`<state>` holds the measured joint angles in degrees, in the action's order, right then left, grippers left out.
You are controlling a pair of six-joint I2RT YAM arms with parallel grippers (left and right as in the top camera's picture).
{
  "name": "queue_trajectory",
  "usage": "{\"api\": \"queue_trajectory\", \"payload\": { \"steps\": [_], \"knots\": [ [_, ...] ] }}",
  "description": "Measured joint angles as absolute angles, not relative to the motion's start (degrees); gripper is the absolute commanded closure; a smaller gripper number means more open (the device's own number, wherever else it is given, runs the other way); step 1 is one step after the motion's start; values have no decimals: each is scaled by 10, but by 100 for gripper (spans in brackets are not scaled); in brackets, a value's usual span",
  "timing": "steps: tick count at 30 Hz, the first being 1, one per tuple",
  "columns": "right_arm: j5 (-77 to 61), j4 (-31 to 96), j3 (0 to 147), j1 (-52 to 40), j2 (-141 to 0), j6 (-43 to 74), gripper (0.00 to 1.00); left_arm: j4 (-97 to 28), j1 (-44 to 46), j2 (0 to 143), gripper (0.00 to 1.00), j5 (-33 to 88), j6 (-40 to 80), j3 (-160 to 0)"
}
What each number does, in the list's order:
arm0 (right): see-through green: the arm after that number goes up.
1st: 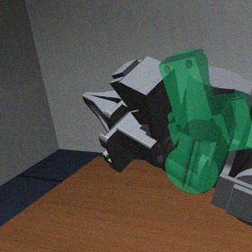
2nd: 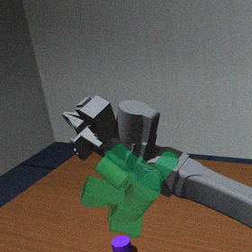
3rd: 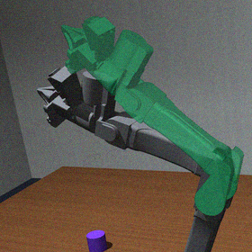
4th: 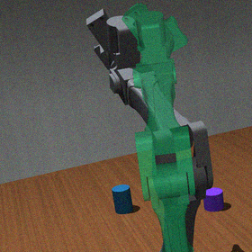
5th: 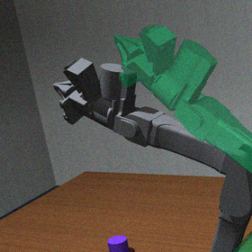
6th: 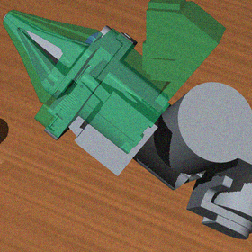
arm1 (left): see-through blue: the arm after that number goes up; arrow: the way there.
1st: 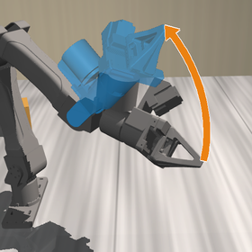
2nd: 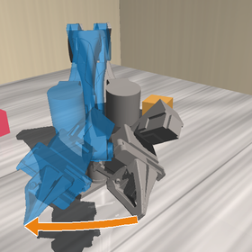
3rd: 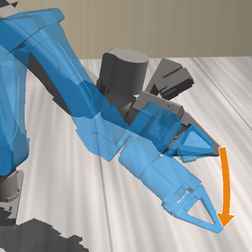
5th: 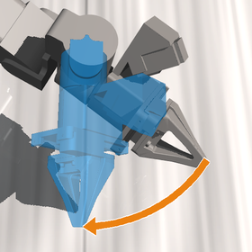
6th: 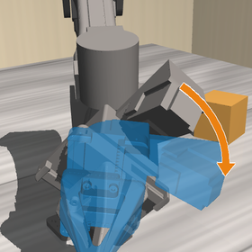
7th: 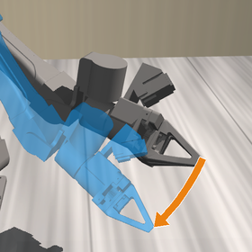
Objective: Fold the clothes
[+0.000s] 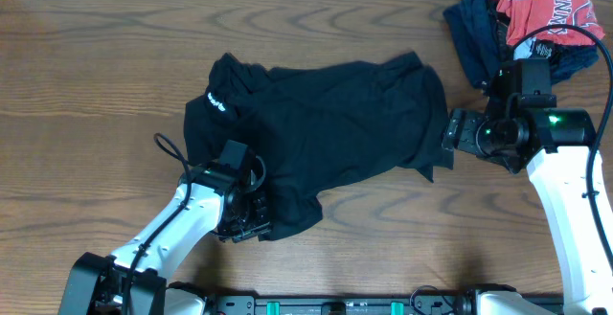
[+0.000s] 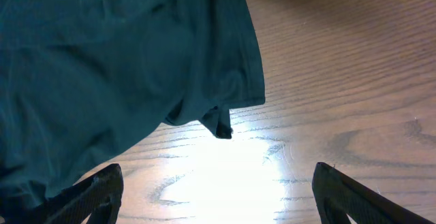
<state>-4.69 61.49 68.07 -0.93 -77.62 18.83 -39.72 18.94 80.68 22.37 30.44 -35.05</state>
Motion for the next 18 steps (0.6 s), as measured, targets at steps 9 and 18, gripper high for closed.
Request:
{"api": "queue_trajectory", "payload": {
  "steps": [9, 18],
  "knots": [
    [-47, 619, 681, -9, -776, 188, 14, -389, 189, 807, 50, 228, 305, -335],
    [-47, 624, 681, -9, -776, 188, 16, -344, 189, 806, 94, 249, 311, -321]
  ]
}}
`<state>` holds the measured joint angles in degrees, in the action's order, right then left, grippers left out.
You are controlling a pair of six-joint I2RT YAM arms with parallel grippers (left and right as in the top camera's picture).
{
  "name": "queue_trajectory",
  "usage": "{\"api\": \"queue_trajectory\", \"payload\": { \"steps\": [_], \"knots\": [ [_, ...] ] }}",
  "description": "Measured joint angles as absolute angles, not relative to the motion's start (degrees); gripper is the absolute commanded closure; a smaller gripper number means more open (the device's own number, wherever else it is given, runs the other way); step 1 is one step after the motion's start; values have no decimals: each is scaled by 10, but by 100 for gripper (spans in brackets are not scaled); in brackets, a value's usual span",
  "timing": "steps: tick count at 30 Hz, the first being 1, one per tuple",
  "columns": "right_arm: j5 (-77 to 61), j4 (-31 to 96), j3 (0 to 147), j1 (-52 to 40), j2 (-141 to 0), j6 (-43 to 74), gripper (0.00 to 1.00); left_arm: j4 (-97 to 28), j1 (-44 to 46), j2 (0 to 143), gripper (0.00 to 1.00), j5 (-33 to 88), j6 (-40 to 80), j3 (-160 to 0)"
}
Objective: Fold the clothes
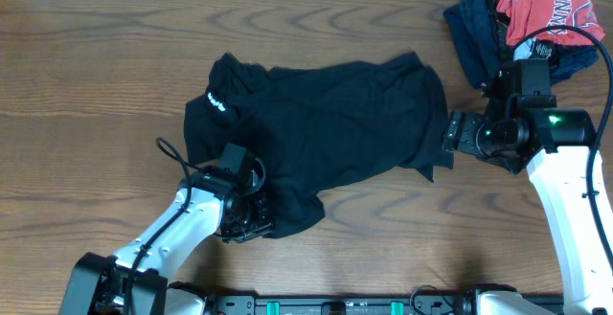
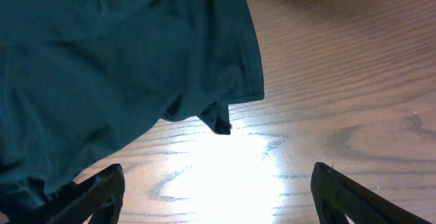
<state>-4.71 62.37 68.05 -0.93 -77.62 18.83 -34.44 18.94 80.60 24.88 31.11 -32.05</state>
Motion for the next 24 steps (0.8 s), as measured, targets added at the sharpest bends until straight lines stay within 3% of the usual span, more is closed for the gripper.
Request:
{"api": "queue_trajectory", "payload": {
  "steps": [4, 10, 24],
  "knots": [
    [-47, 624, 681, -9, -776, 188, 18, -357, 189, 806, 94, 251, 311, -319],
    [-47, 628, 680, -9, -776, 188, 22, -470, 189, 790, 94, 248, 298, -379],
    [-47, 635, 680, -55, -862, 188, 22, -594, 190, 596, 94, 139, 267, -561]
  ]
}}
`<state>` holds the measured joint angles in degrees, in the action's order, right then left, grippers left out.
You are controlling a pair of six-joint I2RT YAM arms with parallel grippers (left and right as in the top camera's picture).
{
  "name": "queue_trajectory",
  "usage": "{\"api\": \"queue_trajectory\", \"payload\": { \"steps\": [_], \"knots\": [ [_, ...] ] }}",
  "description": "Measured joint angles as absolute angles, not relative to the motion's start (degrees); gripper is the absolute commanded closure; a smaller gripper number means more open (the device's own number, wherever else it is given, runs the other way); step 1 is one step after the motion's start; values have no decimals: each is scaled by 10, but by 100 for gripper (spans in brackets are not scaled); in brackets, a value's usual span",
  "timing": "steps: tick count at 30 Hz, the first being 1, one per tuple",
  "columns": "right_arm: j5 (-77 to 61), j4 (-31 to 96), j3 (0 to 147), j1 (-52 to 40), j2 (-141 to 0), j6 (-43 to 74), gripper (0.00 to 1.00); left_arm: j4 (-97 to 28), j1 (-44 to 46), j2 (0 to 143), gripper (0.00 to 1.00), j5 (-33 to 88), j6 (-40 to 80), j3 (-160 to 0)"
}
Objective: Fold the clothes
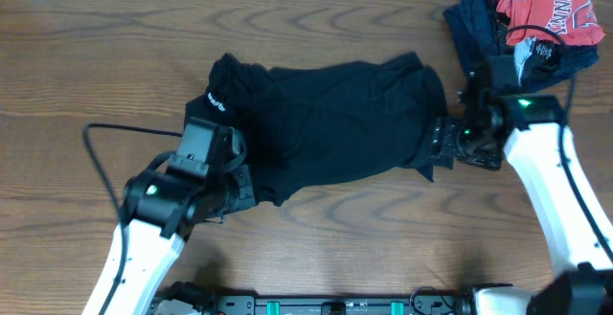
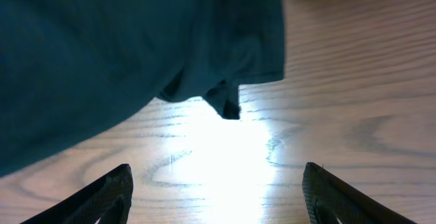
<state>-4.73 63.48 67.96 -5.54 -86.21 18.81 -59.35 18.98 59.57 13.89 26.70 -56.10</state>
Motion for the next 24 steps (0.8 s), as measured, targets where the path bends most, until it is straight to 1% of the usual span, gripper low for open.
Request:
{"api": "queue_trajectory", "payload": {
  "steps": [6, 8, 11, 16, 19, 24],
  "knots": [
    [-47, 626, 677, -76, -920, 188, 23, -598, 189, 552, 94, 88, 265, -561],
    [-47, 612, 673, -80, -937, 188, 25, -597, 184, 541, 94, 70, 265, -562],
    [-47, 590, 659, -81, -958, 190, 31, -586, 167, 531, 94, 49, 265, -566],
    [-47, 519, 606, -81, -987, 195, 34, -557, 146, 530, 94, 32, 265, -576],
    [-49, 474, 567, -81, -998, 203, 39, -552, 144, 531, 94, 28, 265, -576],
    [-54, 432, 538, -81, -994, 210, 40, -551, 144, 542, 94, 26, 263, -576]
  ]
}}
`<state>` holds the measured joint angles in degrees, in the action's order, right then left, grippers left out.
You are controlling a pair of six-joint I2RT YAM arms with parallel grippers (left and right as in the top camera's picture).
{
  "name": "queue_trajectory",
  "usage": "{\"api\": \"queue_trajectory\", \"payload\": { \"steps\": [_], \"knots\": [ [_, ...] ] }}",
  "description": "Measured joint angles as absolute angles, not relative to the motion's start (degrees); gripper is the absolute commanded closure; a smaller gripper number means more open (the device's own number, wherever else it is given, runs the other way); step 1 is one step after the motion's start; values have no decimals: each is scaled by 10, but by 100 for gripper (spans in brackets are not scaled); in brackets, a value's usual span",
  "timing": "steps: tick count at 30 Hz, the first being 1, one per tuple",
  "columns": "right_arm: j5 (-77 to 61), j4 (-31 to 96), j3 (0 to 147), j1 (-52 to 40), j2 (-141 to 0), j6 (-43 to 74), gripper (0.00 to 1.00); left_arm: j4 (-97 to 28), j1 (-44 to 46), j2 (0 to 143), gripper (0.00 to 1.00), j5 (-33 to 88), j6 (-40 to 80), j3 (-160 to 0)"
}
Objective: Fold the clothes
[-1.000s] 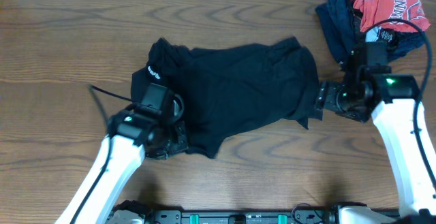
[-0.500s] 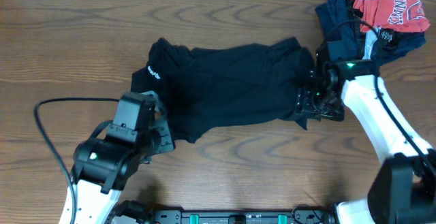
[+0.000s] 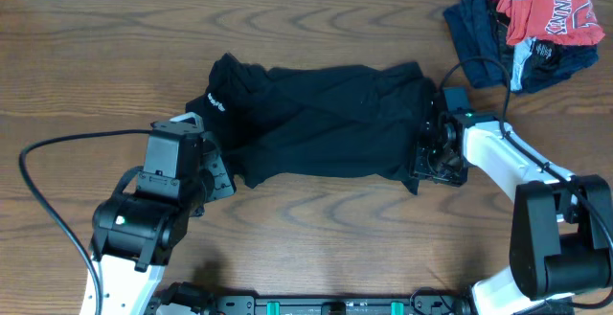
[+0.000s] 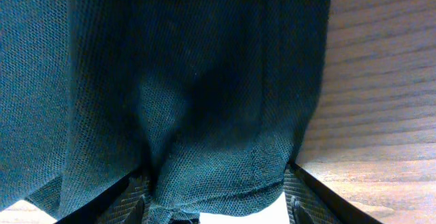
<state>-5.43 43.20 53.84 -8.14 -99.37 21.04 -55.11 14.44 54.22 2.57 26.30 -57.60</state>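
A black shirt [image 3: 321,123] lies crumpled across the middle of the table, with a small white print near its left end. My left gripper [image 3: 220,173] sits at the shirt's lower left edge and appears shut on the fabric there. At the shirt's lower right corner is my right gripper [image 3: 427,160]. In the right wrist view the dark hem [image 4: 218,176] fills the gap between the two fingers [image 4: 133,198], which stand apart around it.
A heap of other clothes, red [image 3: 541,4] on top of navy [image 3: 479,37], lies at the back right corner. A cable loops from the left arm over the wood at the left [image 3: 48,152].
My right gripper moved left onto the shirt's lower right corner, and its fingers now straddle the hem. The left arm shifted slightly left, and the shirt's lower edge is straighter.
At first my left gripper was at the shirt's lower flap near the front edge, and the right gripper was open beside the right corner. Then the left gripper was farther back with the flap gone from the front. Now both grippers are at the shirt's lower corners.
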Motion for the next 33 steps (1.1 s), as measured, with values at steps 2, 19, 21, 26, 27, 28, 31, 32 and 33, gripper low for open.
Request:
{"api": "queue_trajectory", "payload": {
  "steps": [2, 19, 21, 26, 27, 28, 31, 32, 33],
  "knots": [
    [-51, 421, 530, -85, -988, 213, 40, -551, 144, 549, 94, 26, 263, -576],
    [-75, 424, 504, -106, -967, 226, 99, -552, 144, 584, 94, 25, 249, -577],
    [-77, 468, 504, -84, -955, 220, 99, -557, 144, 584, 94, 25, 243, -579],
    [-79, 582, 519, -9, -873, 185, 99, -596, 144, 584, 94, 23, 233, -604],
    [-79, 600, 525, 3, -853, 177, 99, -603, 144, 584, 94, 23, 230, -610],
    [-80, 615, 532, 14, -834, 169, 99, -613, 144, 584, 94, 22, 228, -617],
    [-86, 645, 548, 41, -778, 143, 99, -632, 144, 581, 94, 21, 224, -632],
    [-90, 651, 551, 47, -762, 135, 99, -637, 144, 580, 94, 21, 224, -634],
    [-95, 653, 552, 51, -749, 129, 99, -641, 144, 580, 94, 21, 224, -635]
  ]
}}
